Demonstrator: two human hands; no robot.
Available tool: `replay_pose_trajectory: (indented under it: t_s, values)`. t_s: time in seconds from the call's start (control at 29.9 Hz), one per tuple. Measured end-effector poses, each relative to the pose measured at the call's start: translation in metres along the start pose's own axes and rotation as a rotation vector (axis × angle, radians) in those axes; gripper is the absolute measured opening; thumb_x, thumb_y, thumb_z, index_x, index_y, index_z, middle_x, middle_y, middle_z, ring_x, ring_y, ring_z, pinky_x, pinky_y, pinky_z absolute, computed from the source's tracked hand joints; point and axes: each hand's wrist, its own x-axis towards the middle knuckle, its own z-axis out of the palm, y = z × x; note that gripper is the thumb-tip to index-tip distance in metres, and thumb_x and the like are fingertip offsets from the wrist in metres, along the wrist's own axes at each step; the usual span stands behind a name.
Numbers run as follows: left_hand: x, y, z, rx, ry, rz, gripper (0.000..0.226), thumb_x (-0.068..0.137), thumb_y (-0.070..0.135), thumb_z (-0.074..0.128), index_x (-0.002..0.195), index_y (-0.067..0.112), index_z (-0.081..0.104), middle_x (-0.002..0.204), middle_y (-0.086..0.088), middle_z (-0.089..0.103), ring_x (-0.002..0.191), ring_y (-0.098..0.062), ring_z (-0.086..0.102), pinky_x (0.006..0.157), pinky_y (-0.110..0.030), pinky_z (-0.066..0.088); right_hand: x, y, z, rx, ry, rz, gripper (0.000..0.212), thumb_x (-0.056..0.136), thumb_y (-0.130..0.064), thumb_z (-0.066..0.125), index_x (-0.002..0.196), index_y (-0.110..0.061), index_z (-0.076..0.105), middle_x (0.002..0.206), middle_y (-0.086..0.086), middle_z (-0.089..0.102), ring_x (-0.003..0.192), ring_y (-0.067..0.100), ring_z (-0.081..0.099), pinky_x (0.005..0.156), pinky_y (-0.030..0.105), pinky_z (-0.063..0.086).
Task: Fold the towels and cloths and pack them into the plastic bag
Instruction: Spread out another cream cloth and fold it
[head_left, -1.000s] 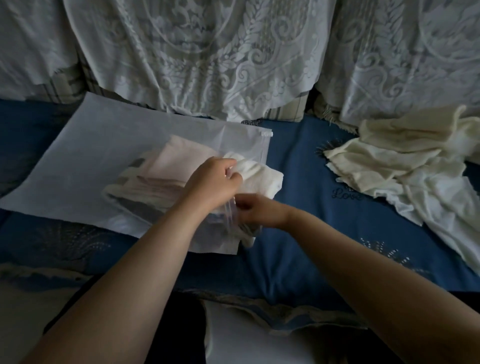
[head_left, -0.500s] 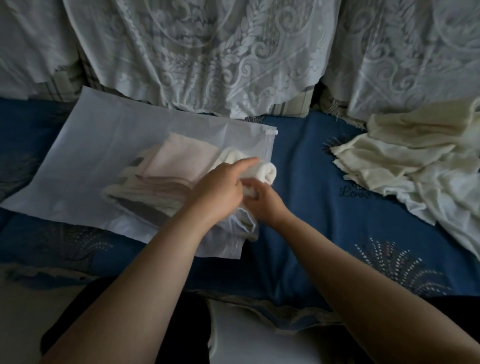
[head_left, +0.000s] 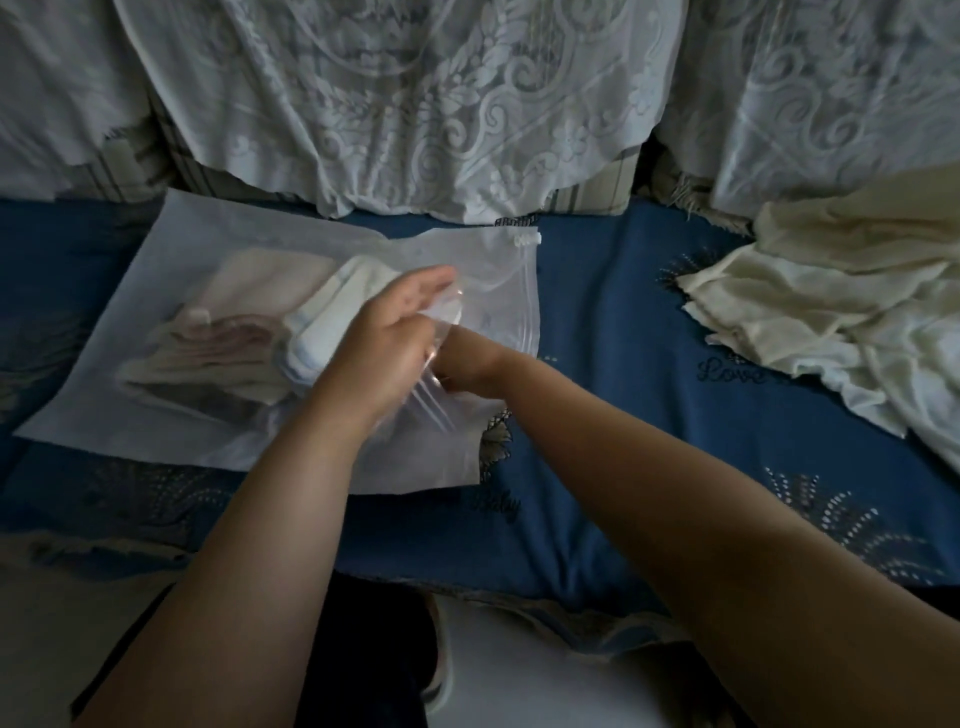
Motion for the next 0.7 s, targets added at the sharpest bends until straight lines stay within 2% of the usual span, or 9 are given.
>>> replay_pose_trajectory:
  t_s: [0.07,0.13,0.23,0.3,0.37,0.47,0.53,0.63,0.7]
  values:
    - [0.001,-0.001,-0.005,-0.046,0.056,-0.008,0.055,0.081,-0.012,0.040,0.125,0.017,0.056,0.116,0.010,0.062,0.108,-0.002,0.056,0.069,-0.010,0.046,-0.008,0.007,-0.009,0.033,0.049,0.003,0.031,0.088,0.013,0.048,0.086,-0.018,0.052,0.076,0.005,0.055,0.052,0.003,0.060,0.050,0.019,0.051]
    - [0.002,-0.004,-0.006,-0.055,0.059,-0.027,0.053,0.082,-0.011,0.040,0.124,0.018,0.056,0.114,0.009,0.062,0.098,0.001,0.057,0.062,-0.012,0.046,-0.008,0.013,-0.018,0.172,0.037,0.052,0.029,0.091,0.008,0.048,0.099,-0.018,0.056,0.097,0.008,0.059,0.072,0.017,0.064,0.067,0.028,0.057]
    - [0.003,-0.010,-0.003,0.014,0.020,-0.039,0.048,0.085,-0.001,0.044,0.123,0.026,0.056,0.123,0.007,0.061,0.102,-0.001,0.056,0.077,-0.023,0.046,-0.021,0.011,-0.031,0.211,0.056,0.038,0.026,0.095,-0.001,0.046,0.116,-0.013,0.054,0.108,0.005,0.058,0.083,0.022,0.064,0.080,0.032,0.054]
    - [0.003,-0.009,0.003,0.135,0.012,-0.024,0.043,0.088,0.010,0.049,0.125,0.031,0.054,0.126,0.011,0.057,0.107,-0.004,0.054,0.091,-0.029,0.045,-0.036,0.014,-0.040,0.191,0.084,0.035,0.026,0.096,-0.004,0.047,0.120,-0.010,0.053,0.105,0.002,0.062,0.082,0.019,0.066,0.079,0.031,0.055]
    - [0.003,-0.005,0.017,0.324,0.026,0.025,0.043,0.090,0.020,0.052,0.132,0.030,0.048,0.128,0.010,0.053,0.106,-0.008,0.053,0.094,-0.030,0.042,-0.053,0.026,-0.051,0.091,0.155,0.053,0.022,0.095,-0.006,0.048,0.114,-0.011,0.057,0.101,0.003,0.065,0.078,0.018,0.067,0.073,0.027,0.056]
    - [0.002,0.004,0.050,0.565,0.037,0.225,0.045,0.090,0.023,0.054,0.134,0.022,0.047,0.126,-0.001,0.053,0.115,-0.022,0.050,0.096,-0.035,0.040,-0.083,0.051,-0.078,-0.234,0.378,0.027,0.021,0.089,-0.004,0.052,0.105,-0.008,0.066,0.102,0.013,0.069,0.080,0.019,0.063,0.072,0.026,0.050]
    - [0.002,0.010,0.074,0.568,-0.011,0.296,0.042,0.090,0.022,0.053,0.132,0.021,0.049,0.121,-0.003,0.055,0.114,-0.025,0.049,0.097,-0.036,0.040,-0.107,0.071,-0.109,-0.601,0.562,0.061,0.025,0.086,-0.009,0.053,0.105,-0.012,0.069,0.111,0.014,0.066,0.097,0.025,0.061,0.082,0.028,0.047]
    - [0.002,0.020,0.102,0.552,-0.070,0.332,0.043,0.092,0.023,0.051,0.134,0.023,0.045,0.120,0.001,0.056,0.113,-0.021,0.049,0.095,-0.034,0.041,-0.148,0.092,-0.158,-1.031,0.715,0.258,0.033,0.088,-0.018,0.049,0.119,-0.016,0.060,0.131,0.014,0.046,0.120,0.035,0.044,0.096,0.042,0.042]
    - [0.002,0.026,0.116,0.544,-0.096,0.355,0.046,0.093,0.024,0.049,0.138,0.025,0.041,0.121,0.003,0.056,0.114,-0.019,0.049,0.092,-0.032,0.042,-0.172,0.102,-0.185,-1.134,0.747,0.433,0.042,0.089,-0.019,0.048,0.131,-0.019,0.046,0.141,0.014,0.033,0.127,0.038,0.036,0.100,0.046,0.038]
